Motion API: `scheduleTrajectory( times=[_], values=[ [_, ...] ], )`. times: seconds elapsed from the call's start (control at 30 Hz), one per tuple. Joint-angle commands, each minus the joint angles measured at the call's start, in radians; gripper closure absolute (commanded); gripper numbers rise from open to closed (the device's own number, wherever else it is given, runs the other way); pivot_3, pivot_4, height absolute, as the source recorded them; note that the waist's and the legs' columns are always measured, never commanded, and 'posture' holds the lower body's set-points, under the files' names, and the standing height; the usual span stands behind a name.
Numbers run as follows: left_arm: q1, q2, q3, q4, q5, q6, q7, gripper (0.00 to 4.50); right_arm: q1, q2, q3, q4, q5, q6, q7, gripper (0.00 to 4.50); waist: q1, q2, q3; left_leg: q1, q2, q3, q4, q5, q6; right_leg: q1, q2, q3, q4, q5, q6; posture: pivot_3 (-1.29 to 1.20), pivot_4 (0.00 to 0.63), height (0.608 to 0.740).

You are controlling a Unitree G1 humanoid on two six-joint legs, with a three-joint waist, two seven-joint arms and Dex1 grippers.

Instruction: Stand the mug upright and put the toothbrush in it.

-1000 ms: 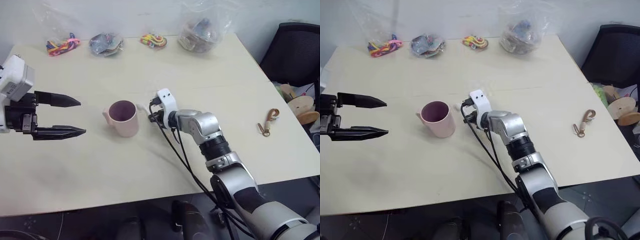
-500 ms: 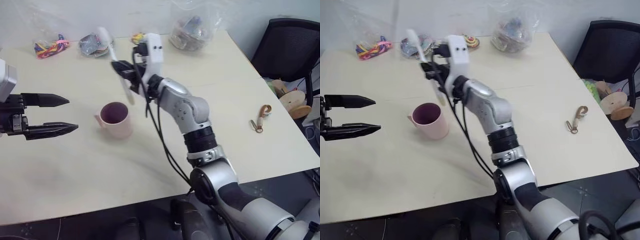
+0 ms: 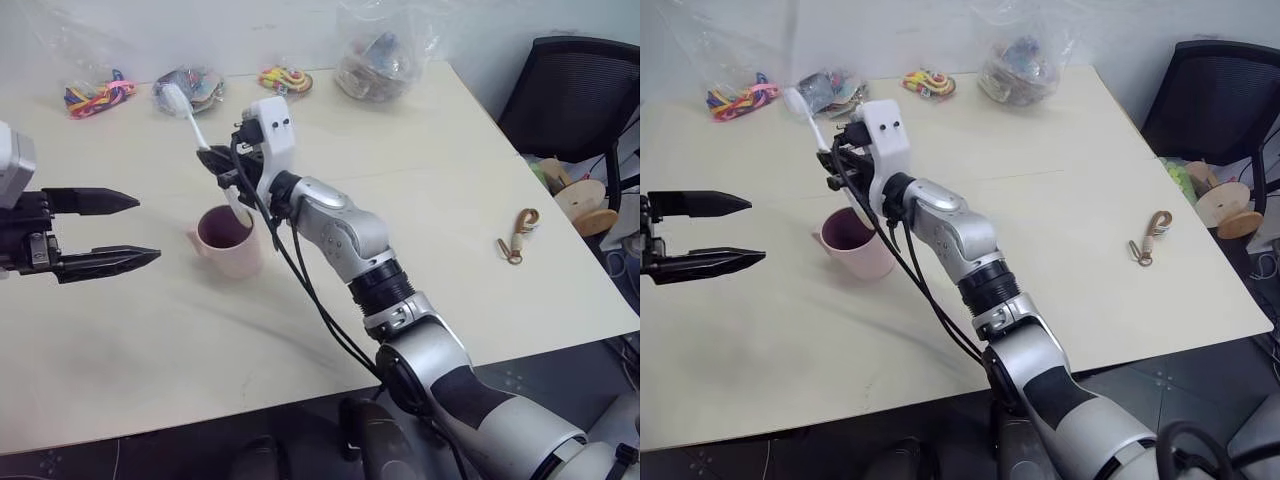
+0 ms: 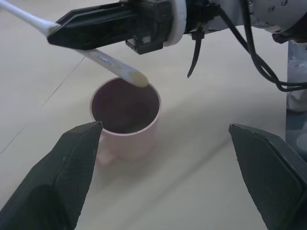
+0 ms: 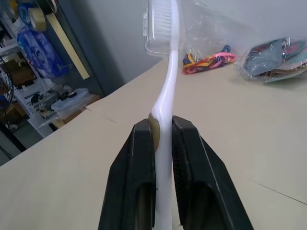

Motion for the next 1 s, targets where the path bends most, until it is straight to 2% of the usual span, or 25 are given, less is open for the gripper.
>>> scheduleTrajectory(
  times=[0.03, 0.23, 0.3, 0.4, 0.57, 0.67, 0.87, 0.93, 1.0],
  values=[
    [-0.001, -0.001, 0.038, -0.014, -0.014, -0.001, 0.007, 0.00, 0.013, 0.145, 0.005, 0.009, 0.015, -0.053, 0.010, 3.07, 0.000, 0.000, 0.000, 0.000, 0.000, 0.000, 0.000, 0.000, 0.000, 0.000, 0.000, 0.000, 0.000, 0.000, 0.000, 0.00, 0.150, 0.740],
    [-0.006, -0.007, 0.033, -0.018, -0.026, 0.003, 0.017, 0.00, 0.029, 0.111, -0.001, -0.038, 0.036, -0.052, 0.016, 1.04, 0.002, 0.000, 0.000, 0.000, 0.000, 0.000, 0.000, 0.000, 0.000, 0.000, 0.000, 0.000, 0.000, 0.000, 0.000, 0.00, 0.150, 0.740],
    [-0.006, -0.015, 0.033, -0.020, -0.032, 0.002, 0.021, 0.00, 0.074, 0.036, 0.022, -0.151, 0.040, 0.002, 0.052, 0.39, 0.002, 0.000, 0.000, 0.000, 0.000, 0.000, 0.000, 0.000, 0.000, 0.000, 0.000, 0.000, 0.000, 0.000, 0.000, 0.00, 0.150, 0.740],
    [0.001, -0.031, 0.039, -0.029, -0.040, 0.002, 0.032, 0.00, 0.140, -0.101, 0.041, -0.344, 0.065, 0.115, 0.129, 0.39, 0.008, 0.000, 0.000, 0.000, 0.000, -0.002, 0.000, 0.000, 0.000, 0.000, -0.001, 0.000, 0.001, 0.000, 0.000, 0.00, 0.150, 0.740],
    [-0.001, -0.056, 0.037, -0.025, -0.039, -0.016, 0.053, 0.00, 0.192, -0.415, -0.016, -0.585, 0.157, 0.310, 0.313, 0.39, 0.044, -0.001, 0.000, -0.002, -0.002, -0.002, 0.003, -0.001, 0.001, 0.001, -0.003, 0.001, 0.000, 0.000, 0.000, 0.00, 0.150, 0.740],
    [0.009, -0.050, 0.043, -0.015, -0.030, -0.028, 0.040, 0.00, 0.229, -0.672, -0.065, -0.680, 0.257, 0.447, 0.504, 0.39, 0.062, -0.001, 0.000, -0.002, 0.000, -0.001, 0.003, -0.001, 0.001, 0.000, -0.002, 0.001, -0.002, 0.000, 0.001, 0.00, 0.150, 0.740],
    [0.095, -0.004, 0.130, 0.027, 0.023, -0.047, -0.047, 0.00, 0.350, -1.062, -0.079, -0.774, 0.308, 0.469, 0.843, 0.39, 0.078, -0.001, 0.000, 0.000, 0.001, 0.004, 0.003, -0.001, 0.001, 0.000, -0.001, 0.003, -0.002, 0.000, 0.001, 0.00, 0.150, 0.740],
    [0.123, 0.005, 0.158, 0.039, 0.043, -0.055, -0.069, 0.00, 0.378, -1.124, -0.079, -0.778, 0.298, 0.444, 0.895, 0.39, 0.085, -0.001, 0.000, 0.000, 0.001, 0.006, 0.002, -0.001, 0.001, 0.000, -0.001, 0.003, -0.002, 0.000, 0.001, 0.00, 0.150, 0.740],
    [0.145, 0.004, 0.171, 0.041, 0.054, -0.067, -0.087, 0.00, 0.378, -1.122, -0.083, -0.764, 0.288, 0.433, 0.870, 0.39, 0.086, -0.001, 0.000, 0.001, 0.001, 0.007, 0.003, -0.001, 0.001, 0.000, -0.001, 0.004, -0.002, 0.000, 0.001, 0.00, 0.150, 0.740]
  ],
)
